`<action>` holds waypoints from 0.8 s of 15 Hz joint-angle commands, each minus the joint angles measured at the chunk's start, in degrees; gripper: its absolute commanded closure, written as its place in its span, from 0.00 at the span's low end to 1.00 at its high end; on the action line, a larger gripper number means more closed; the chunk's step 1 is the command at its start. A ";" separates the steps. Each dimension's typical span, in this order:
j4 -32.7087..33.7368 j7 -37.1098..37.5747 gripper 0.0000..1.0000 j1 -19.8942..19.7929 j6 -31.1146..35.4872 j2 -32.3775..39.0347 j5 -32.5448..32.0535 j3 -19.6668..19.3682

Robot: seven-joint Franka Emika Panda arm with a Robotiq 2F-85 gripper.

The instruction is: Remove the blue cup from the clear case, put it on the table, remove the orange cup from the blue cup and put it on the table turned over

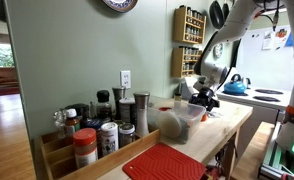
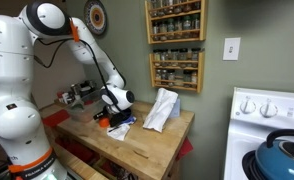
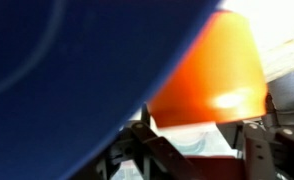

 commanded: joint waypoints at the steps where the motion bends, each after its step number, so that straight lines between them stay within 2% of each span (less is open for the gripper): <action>1: 0.52 -1.51 0.10 0.02 0.99 0.76 -0.74 -0.49; 4: -0.21 -0.15 0.00 0.88 1.16 -2.08 -1.81 -0.08; 12: -1.67 7.68 0.00 2.71 2.43 -11.39 -11.99 0.39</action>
